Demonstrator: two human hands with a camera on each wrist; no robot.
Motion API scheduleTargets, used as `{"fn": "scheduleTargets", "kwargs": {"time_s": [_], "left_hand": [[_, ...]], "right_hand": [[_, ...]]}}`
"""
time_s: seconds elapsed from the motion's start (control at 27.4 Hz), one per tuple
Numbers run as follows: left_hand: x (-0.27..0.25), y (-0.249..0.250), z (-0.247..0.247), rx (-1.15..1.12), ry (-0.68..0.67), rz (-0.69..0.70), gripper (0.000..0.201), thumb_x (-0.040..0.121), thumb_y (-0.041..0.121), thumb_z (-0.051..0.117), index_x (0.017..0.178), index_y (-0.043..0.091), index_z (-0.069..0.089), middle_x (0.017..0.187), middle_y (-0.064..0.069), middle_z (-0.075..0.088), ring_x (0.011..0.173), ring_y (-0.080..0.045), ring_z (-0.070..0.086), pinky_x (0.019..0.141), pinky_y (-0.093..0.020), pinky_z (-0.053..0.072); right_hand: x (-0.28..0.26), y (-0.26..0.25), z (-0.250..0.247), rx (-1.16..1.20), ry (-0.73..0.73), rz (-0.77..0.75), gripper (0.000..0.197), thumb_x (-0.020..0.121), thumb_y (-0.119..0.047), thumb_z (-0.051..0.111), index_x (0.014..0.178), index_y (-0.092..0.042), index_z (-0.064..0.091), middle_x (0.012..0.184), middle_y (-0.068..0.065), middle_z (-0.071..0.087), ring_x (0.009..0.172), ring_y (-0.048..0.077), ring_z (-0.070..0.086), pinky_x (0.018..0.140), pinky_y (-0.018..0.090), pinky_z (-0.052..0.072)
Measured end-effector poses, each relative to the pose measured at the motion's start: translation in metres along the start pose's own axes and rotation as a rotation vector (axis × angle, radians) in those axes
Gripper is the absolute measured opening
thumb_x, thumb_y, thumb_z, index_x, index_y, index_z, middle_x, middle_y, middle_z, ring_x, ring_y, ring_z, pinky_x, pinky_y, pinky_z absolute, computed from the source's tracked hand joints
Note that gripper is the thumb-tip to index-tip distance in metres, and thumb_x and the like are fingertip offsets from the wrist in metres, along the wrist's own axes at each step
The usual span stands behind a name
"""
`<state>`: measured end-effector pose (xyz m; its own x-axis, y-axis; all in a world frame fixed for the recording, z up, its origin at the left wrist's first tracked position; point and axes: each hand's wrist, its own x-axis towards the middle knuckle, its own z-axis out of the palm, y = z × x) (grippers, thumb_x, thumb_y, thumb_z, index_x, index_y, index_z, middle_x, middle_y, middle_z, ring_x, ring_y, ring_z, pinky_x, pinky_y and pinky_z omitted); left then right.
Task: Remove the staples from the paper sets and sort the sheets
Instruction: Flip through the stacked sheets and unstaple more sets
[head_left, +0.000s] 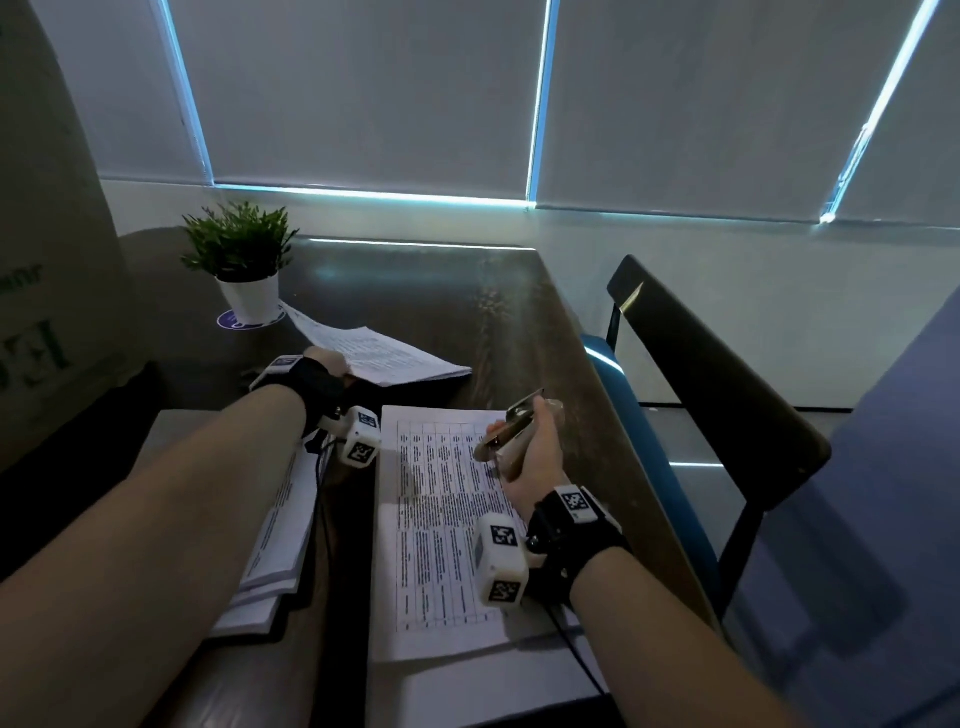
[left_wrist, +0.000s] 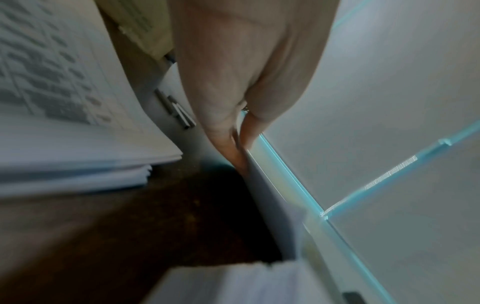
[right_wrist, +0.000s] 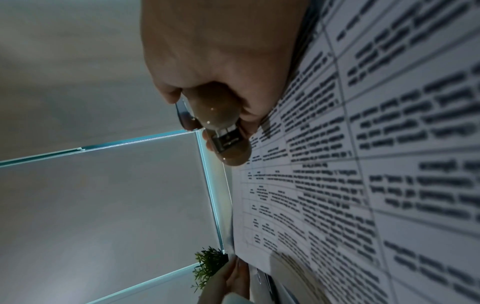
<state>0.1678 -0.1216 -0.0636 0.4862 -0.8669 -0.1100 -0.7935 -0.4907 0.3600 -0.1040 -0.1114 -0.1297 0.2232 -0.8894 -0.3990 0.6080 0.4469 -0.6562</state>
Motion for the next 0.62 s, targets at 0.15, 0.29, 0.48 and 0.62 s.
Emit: {"fn": "scheduleTargets", "kwargs": {"time_s": [0.15, 0.29, 0.48, 0.62], "left_hand": [[-0.046, 0.023, -0.011, -0.033, 0.125, 0.154, 0.05, 0.092, 0.014, 0.059, 0.136, -0.003, 0.043, 0.137, -0.018, 0.05, 0.118, -0.031, 0.051, 0.093, -0.034, 0.04], [-0.145, 0.05, 0.001, 0.237, -0.416, 0.726, 0.051, 0.092, 0.043, 0.058, 0.136, 0.02, 0.05, 0.138, 0.002, 0.049, 0.125, -0.014, 0.046, 0.107, -0.028, 0.034], [-0.223, 0.035, 0.048, 0.556, -0.57, 0.805, 0.114, 0.064, 0.061, 0.077, 0.151, 0.022, 0.016, 0.156, 0.001, 0.01, 0.142, -0.02, 0.017, 0.118, -0.036, 0.022], [-0.23, 0.027, 0.051, 0.593, -0.54, 0.785, 0.117, 0.067, 0.056, 0.077, 0.153, 0.025, 0.005, 0.16, 0.0, -0.004, 0.145, -0.022, 0.009, 0.119, -0.036, 0.018]], "right_hand": [[0.001, -0.005, 0.0, -0.025, -0.014, -0.032, 0.051, 0.093, -0.056, 0.056, 0.093, -0.005, 0.063, 0.073, 0.01, 0.066, 0.065, 0.023, 0.061, 0.069, 0.034, 0.048], [-0.004, 0.001, 0.0, -0.045, 0.014, -0.056, 0.052, 0.09, -0.057, 0.059, 0.097, -0.005, 0.064, 0.076, 0.012, 0.067, 0.069, 0.024, 0.065, 0.079, 0.038, 0.052], [-0.019, -0.002, 0.003, -0.087, 0.039, -0.108, 0.049, 0.094, -0.053, 0.057, 0.083, -0.005, 0.062, 0.065, 0.011, 0.066, 0.055, 0.022, 0.064, 0.067, 0.037, 0.051], [-0.026, 0.001, 0.0, -0.112, 0.045, -0.109, 0.048, 0.094, -0.051, 0.058, 0.083, -0.004, 0.061, 0.065, 0.011, 0.066, 0.055, 0.022, 0.064, 0.065, 0.034, 0.051]]}}
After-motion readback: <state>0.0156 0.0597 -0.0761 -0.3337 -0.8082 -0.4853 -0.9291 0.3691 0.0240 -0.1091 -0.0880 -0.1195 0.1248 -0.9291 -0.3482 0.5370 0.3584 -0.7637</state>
